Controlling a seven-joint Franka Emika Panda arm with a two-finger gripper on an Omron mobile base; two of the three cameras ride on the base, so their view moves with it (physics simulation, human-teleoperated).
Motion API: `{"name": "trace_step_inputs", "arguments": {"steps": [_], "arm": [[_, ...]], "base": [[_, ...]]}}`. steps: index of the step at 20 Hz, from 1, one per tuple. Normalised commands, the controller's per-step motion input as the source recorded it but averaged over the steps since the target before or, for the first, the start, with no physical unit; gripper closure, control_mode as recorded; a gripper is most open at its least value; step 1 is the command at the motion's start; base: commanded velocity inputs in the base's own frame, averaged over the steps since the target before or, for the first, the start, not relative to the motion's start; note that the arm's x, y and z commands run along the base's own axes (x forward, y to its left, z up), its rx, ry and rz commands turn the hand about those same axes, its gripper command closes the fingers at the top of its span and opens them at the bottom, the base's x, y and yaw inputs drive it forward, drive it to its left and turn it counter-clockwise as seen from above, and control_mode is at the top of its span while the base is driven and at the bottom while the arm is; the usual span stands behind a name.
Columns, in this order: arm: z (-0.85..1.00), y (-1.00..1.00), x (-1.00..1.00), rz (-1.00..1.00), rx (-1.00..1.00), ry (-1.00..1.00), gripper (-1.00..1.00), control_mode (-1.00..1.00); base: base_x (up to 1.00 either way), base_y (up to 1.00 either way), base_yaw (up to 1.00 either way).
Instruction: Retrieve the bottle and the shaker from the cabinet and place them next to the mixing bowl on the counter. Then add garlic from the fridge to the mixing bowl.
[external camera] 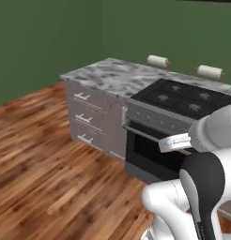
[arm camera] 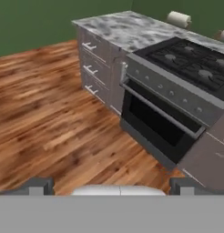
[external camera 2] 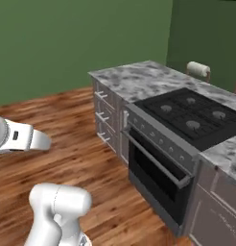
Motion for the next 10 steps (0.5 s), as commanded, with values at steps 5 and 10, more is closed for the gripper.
{"name": "trace_step_inputs", "arguments": {"steps": [5, 10], "arm": [[0.0, 0.0, 0.0, 0.0, 0.0, 0.0, -1.0, 1.0], [0.0, 0.0, 0.0, 0.0, 0.0, 0.0, -1.0, 1.0]], "base": [[0.0, 0.0, -1.0], [0.04, -0.13, -0.92]]}}
